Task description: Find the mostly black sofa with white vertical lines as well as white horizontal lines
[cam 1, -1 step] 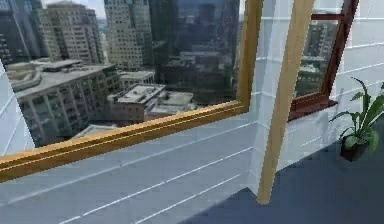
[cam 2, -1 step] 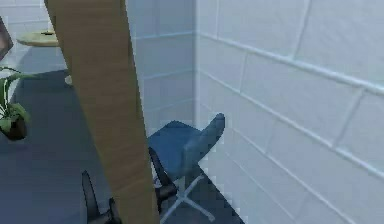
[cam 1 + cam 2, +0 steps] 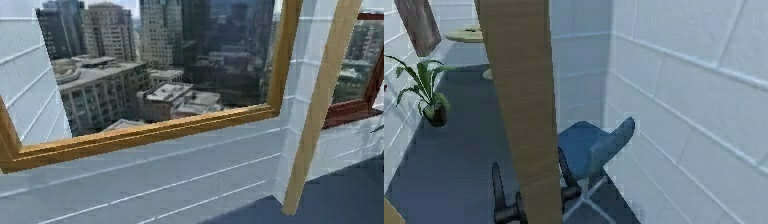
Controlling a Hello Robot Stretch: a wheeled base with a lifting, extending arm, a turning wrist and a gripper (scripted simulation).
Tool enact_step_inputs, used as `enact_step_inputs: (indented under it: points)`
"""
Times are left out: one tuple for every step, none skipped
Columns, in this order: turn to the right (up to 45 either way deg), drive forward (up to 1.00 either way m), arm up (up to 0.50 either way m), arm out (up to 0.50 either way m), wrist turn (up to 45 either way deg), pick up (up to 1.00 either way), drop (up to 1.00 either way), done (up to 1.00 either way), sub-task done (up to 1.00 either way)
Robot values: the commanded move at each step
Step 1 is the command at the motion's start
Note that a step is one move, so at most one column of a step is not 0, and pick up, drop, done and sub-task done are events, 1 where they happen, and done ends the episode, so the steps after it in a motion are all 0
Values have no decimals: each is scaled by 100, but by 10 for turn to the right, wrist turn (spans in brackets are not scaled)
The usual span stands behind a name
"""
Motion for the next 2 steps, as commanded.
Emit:
enact_step_inputs:
  points:
    - [-30, 0, 0, 0, 0, 0, 0, 0, 0]
    - [0, 15, 0, 0, 0, 0, 0, 0, 0]
